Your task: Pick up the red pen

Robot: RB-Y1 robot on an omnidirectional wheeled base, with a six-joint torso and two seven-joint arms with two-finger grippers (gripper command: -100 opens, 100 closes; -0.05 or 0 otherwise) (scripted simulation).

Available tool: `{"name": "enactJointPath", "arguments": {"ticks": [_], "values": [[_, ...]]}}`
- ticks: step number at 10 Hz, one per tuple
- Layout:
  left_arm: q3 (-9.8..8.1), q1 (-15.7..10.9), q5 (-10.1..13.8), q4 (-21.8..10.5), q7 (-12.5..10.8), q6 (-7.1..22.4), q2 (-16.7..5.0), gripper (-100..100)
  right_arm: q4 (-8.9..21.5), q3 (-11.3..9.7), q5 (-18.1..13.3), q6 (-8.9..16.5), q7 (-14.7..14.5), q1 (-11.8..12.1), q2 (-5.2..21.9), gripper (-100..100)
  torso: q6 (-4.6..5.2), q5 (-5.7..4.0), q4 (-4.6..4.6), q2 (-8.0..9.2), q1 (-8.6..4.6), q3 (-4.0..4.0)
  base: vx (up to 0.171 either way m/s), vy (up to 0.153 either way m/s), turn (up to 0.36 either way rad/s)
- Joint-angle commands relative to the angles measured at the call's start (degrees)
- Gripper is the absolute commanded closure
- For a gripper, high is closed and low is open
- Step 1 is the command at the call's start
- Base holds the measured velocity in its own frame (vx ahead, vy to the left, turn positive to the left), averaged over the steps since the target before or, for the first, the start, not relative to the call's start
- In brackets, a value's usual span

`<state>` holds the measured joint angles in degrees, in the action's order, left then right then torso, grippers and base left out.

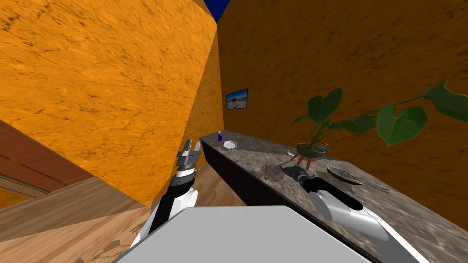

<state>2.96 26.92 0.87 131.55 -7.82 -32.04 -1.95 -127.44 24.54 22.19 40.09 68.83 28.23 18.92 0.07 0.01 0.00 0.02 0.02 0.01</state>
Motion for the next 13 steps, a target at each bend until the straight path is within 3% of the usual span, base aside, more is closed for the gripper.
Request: {"name": "enactJointPath", "arguments": {"ticks": [1,3,6,10,11,13], "values": [[0.0,0.0,0.0,0.0,0.0,0.0,0.0,0,0.0,1.2,1.2,2.9,2.9,0.2,0.1,-100,0.0,0.0,0.0,0.0,0.0,0.0,0.007,0.02,0.2],[0.0,0.0,0.0,0.0,0.0,0.0,0.0,0,0.0,1.2,1.2,4.4,4.8,0.2,0.1,-100,-0.02,0.01,-0.01,-0.03,0.03,-0.02,0.006,0.011,0.068],[0.0,0.0,0.0,0.0,0.0,0.0,0.0,0,0.3,3.4,3.6,10.1,10.2,0.4,0.4,-100,-0.01,0.0,0.0,-0.02,0.01,-0.01,0.009,0.017,0.185],[0.01,0.0,0.0,0.0,0.0,0.0,0.0,0,0.5,4.6,4.8,16.2,16.5,0.5,0.5,-100,-0.05,0.01,0.0,-0.02,0.04,-0.01,0.008,0.012,0.107],[0.0,0.0,0.0,0.0,0.0,0.0,0.0,0,0.5,4.6,4.8,16.7,17.0,0.5,0.5,-100,0.0,0.01,-0.01,-0.02,0.02,-0.01,0.006,0.003,-0.02],[0.0,0.0,0.0,0.0,0.0,0.0,0.0,0,0.6,5.6,6.0,20.5,20.7,0.5,0.7,-100,-0.03,0.01,0.0,-0.01,0.01,0.0,0.009,0.01,0.15]]}}
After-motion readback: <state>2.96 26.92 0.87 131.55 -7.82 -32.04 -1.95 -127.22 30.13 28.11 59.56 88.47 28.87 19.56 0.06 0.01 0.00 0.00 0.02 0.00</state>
